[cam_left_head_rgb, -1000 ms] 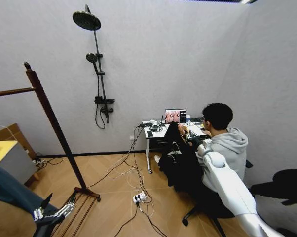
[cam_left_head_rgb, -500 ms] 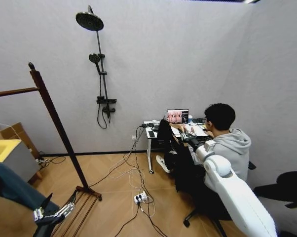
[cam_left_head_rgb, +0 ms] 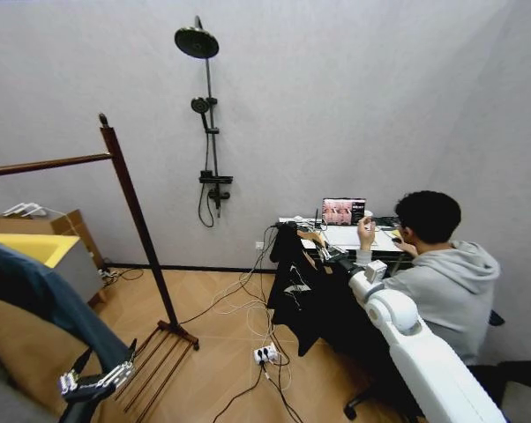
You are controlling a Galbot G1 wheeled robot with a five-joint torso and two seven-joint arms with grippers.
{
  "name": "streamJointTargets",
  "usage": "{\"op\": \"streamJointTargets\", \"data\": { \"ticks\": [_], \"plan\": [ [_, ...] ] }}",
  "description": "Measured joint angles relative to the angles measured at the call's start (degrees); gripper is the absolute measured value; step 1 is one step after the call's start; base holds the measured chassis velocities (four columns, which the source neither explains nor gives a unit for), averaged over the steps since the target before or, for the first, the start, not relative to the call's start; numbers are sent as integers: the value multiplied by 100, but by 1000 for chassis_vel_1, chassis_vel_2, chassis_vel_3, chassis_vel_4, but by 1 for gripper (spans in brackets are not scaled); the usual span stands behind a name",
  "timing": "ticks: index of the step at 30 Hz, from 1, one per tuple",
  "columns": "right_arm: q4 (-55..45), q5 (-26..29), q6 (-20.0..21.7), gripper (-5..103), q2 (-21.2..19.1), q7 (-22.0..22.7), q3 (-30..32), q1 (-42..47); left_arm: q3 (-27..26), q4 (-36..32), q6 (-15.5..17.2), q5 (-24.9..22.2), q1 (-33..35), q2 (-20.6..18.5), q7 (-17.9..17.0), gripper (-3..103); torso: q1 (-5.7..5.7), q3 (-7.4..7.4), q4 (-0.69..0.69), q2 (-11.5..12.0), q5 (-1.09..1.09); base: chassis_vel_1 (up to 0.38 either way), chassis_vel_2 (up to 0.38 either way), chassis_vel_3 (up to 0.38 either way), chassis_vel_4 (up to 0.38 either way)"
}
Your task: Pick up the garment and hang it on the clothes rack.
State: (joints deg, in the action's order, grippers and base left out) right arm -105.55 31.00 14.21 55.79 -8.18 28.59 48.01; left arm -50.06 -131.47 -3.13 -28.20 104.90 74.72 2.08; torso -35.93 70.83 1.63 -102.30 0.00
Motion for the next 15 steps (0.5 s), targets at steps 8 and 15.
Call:
{"op": "streamJointTargets", "data": {
  "ticks": [8, 15],
  "plan": [
    [-35, 19, 25, 10, 8, -6, 172, 158, 0, 0, 0, 0, 0, 0, 0, 100, 0, 0, 1, 1, 0, 121, 126, 114, 110],
    [-3, 29, 16, 10, 47, -25, 314, 182, 0, 0, 0, 0, 0, 0, 0, 100, -1, 1, 1, 1, 0, 126, 132, 128, 119]
  ]
}}
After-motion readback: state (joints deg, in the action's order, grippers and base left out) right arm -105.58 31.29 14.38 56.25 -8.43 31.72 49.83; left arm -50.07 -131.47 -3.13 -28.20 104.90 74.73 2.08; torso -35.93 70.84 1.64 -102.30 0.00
